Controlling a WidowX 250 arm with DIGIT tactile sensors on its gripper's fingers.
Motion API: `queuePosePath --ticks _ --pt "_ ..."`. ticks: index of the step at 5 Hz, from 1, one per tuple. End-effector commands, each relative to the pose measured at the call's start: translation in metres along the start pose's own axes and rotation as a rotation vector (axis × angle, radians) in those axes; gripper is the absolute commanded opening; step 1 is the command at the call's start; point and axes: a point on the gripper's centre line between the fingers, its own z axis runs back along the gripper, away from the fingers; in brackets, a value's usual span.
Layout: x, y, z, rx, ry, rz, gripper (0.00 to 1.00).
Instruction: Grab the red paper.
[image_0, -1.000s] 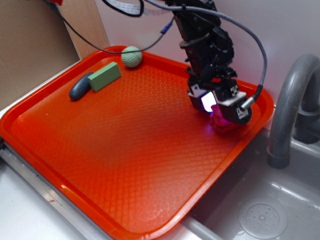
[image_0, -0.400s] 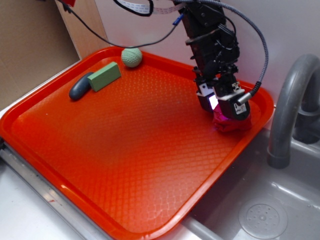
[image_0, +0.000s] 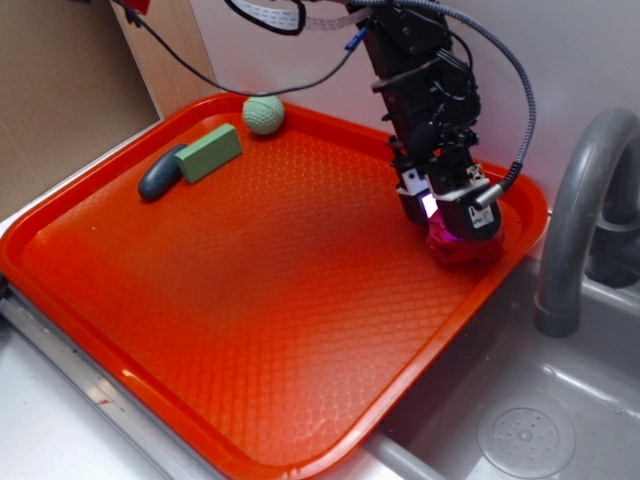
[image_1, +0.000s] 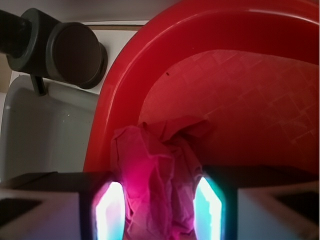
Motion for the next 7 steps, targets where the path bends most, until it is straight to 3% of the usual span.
queuePosePath --ticks 1,2,3,4,5,6,7 --pt "-0.030 -0.003 0.092 0.360 -0.188 0.003 0.00" --pt "-0.061 0.003 0.144 0.539 -0.214 0.012 0.00" --pt "-0.095 0.010 0.184 0.674 -0.215 0.060 0.00" --pt "-0.144 0.021 0.228 0.705 -0.286 0.162 0.00" --pt "-0.179 0.031 0.250 0.742 -0.316 0.268 0.00" --pt "-0.206 0.043 0.260 0.671 -0.410 0.335 0.00" --pt "-0.204 0.046 0.254 0.586 -0.399 0.338 0.00"
